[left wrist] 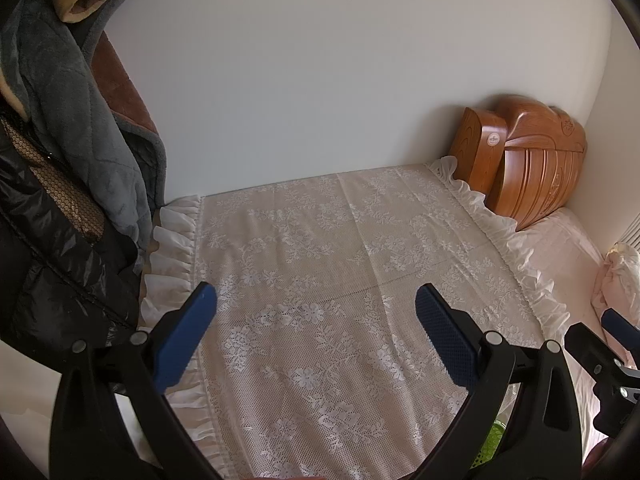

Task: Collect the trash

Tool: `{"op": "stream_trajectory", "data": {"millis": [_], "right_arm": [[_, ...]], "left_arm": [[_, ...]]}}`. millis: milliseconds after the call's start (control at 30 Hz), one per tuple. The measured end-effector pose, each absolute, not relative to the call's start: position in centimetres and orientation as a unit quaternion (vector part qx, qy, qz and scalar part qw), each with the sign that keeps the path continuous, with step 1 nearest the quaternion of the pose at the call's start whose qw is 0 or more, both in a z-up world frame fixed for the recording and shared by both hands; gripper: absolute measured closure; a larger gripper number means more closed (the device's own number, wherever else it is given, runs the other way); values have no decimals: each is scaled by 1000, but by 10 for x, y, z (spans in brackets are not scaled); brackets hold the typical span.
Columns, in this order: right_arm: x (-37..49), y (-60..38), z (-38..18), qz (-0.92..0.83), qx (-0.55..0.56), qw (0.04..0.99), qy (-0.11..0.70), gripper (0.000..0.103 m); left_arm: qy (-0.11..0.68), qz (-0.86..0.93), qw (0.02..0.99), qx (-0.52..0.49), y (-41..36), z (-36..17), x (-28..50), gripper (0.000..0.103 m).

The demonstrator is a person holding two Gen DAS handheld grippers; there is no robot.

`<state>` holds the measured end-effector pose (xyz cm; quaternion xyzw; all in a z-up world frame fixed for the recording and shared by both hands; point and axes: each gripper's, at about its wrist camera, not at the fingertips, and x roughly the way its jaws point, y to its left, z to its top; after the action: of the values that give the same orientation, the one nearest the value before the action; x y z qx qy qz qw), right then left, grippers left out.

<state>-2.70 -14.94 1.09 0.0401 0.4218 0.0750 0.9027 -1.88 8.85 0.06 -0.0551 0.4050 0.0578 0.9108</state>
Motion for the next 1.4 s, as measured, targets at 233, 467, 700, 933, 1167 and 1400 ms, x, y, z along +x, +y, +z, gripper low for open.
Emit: {"op": "stream_trajectory", "data": {"millis": [233, 467, 700, 933, 1167, 1400], "right_arm": [[-26, -151, 10, 76, 44, 902, 424, 2], [-24, -149, 9, 77, 42, 899, 428, 2], [-24, -148, 8, 77, 42, 899, 430, 2], [-23, -148, 9, 77, 42, 899, 429, 2], [-24, -151, 3, 72, 42, 897, 434, 2], [-22, -165, -3, 51, 55, 894, 442, 2]], "left_arm": [[405, 58, 911, -55, 88, 1, -19, 8], [407, 57, 910, -55, 88, 0, -18, 8], [410, 50, 909, -52, 87, -3, -16, 8], [412, 47, 909, -51, 86, -3, -15, 8], [415, 38, 908, -49, 82, -3, -14, 8], [418, 25, 907, -41, 73, -3, -13, 8]]}}
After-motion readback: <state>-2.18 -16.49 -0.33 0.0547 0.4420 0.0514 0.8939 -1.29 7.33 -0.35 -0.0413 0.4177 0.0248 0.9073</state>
